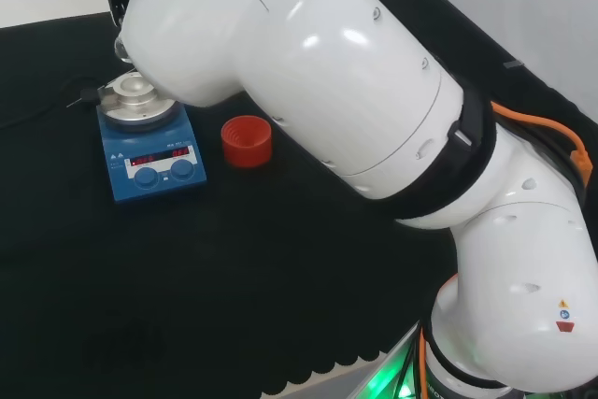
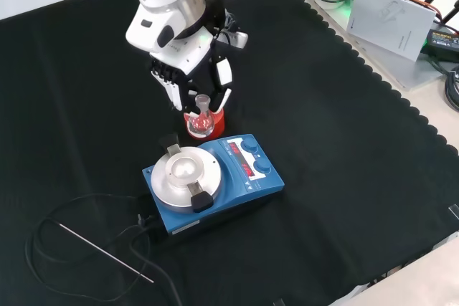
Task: Place the round-bottom flask on the heater.
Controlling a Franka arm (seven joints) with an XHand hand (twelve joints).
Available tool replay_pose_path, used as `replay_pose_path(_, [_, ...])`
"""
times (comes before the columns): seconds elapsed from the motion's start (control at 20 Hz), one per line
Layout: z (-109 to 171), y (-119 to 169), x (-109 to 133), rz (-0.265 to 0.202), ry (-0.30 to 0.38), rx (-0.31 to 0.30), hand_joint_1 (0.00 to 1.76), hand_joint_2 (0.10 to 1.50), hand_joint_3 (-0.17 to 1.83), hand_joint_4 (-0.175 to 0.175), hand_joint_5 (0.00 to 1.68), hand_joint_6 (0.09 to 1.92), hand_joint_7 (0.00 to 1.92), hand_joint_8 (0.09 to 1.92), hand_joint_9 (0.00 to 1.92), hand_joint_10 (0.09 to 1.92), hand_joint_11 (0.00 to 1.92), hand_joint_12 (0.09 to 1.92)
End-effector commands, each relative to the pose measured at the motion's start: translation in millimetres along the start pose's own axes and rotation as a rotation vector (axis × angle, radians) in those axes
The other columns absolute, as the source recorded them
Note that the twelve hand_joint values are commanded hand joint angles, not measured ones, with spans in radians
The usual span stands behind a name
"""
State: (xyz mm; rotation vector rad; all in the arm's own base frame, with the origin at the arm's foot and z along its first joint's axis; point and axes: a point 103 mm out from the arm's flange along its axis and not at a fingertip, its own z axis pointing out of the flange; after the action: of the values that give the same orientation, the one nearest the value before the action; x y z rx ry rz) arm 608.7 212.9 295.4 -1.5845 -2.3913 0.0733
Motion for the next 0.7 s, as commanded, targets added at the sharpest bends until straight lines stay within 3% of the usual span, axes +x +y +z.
replay_pose_path(0.05, [12, 6, -5, 0.014, -0.012, 0.033, 1.33, 0.46, 0.98, -0.175, 1.23, 0.73, 1.46, 0.68, 1.74, 0.34, 1.69, 0.92])
replay_pose_path(0.7, [13, 21, -2, 0.007, -0.001, 0.041, 1.33, 0.46, 0.98, -0.175, 1.23, 0.73, 1.46, 0.68, 1.74, 0.34, 1.69, 0.93])
